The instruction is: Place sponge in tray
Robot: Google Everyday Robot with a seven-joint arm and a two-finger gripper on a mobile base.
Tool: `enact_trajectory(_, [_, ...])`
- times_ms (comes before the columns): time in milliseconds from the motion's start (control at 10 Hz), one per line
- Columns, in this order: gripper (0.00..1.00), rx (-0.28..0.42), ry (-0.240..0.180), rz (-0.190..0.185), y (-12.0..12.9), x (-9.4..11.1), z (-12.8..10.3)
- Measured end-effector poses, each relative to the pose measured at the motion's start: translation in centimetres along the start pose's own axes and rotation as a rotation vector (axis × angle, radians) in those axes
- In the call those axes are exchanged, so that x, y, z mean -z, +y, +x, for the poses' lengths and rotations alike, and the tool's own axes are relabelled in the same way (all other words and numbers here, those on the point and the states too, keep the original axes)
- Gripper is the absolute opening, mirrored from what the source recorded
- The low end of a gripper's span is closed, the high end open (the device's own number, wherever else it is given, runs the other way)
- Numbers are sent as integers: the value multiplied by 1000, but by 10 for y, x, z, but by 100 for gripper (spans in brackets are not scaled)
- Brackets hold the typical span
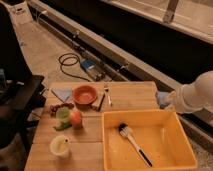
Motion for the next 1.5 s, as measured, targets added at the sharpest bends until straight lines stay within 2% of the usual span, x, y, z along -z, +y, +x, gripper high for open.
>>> enact_trajectory(100, [0, 17, -9, -40, 7, -8, 0])
enact_trajectory(200, [0, 25, -15, -65, 12, -13, 1])
enact_trajectory(700, [0, 25, -16, -67, 12, -13, 2])
enact_trajectory(900, [0, 24, -31, -93, 17, -22, 3])
enact_trajectory(1100, [0, 13, -50, -138, 36, -41, 9])
enact_trajectory(1300, [0, -11, -69, -202, 64, -61, 20])
enact_trajectory(1500, [0, -27, -85, -248, 78, -75, 25])
